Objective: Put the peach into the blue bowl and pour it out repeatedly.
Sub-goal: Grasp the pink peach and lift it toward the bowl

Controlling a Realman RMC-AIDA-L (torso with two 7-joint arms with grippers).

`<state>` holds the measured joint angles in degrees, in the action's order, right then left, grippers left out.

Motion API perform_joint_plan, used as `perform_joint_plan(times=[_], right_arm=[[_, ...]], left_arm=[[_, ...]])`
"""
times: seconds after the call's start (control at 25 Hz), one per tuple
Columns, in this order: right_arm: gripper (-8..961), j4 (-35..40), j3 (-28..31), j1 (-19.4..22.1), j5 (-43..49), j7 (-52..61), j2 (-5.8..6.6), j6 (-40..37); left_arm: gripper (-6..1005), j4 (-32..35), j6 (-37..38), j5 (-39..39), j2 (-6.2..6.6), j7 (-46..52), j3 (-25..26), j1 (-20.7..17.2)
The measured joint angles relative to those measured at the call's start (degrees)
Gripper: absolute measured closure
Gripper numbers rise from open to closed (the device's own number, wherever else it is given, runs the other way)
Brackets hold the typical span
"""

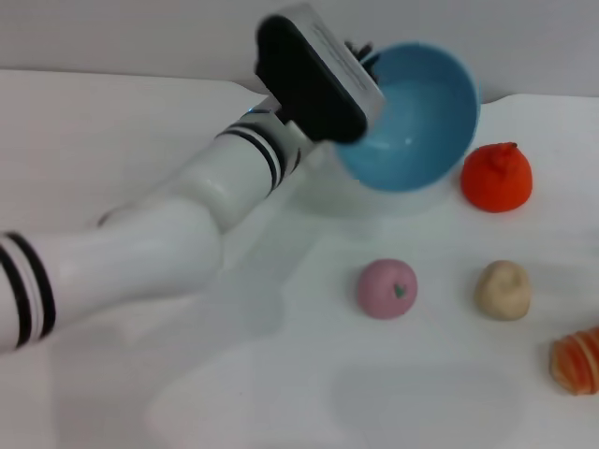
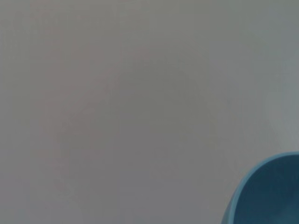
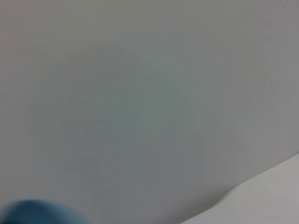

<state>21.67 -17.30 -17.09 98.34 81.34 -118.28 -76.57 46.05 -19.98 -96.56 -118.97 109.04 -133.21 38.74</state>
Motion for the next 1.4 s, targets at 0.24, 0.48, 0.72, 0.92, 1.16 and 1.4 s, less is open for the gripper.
perform_joint_plan(times=[0.24, 0.48, 0.72, 0.92, 1.16, 1.4], right_arm=[[252, 15.5, -7.3, -4.9, 16.2, 25.0, 0.26, -9.6], [253, 17.0, -17.2, -12.4, 28.0, 36.8, 0.21, -11.0], [257, 9.6, -21.3, -17.5, 28.8, 37.9, 0.06, -4.1], [265, 5.3, -23.7, -19.7, 28.4, 37.8, -0.3, 2.2], [274, -3.1, -25.6, -23.6, 28.2, 37.0, -0.51, 11.7], [283, -4.1, -26.0, -23.7, 27.5, 36.1, -0.7, 14.0]], left_arm=[[1000, -4.3, 18.0, 6.3, 0.36, 9.8, 8.8, 2.3], [1000, -5.8, 25.5, 7.0, 0.41, 13.7, 14.6, 2.0], [1000, -5.9, 25.3, 7.1, 0.41, 13.8, 14.7, 2.0], [999, -5.7, 24.4, 7.1, 0.34, 13.8, 14.8, 2.3], [999, -5.5, 24.2, 7.1, 0.32, 13.9, 14.7, 2.1], [999, -5.3, 24.1, 7.1, 0.24, 13.9, 14.4, 1.9]])
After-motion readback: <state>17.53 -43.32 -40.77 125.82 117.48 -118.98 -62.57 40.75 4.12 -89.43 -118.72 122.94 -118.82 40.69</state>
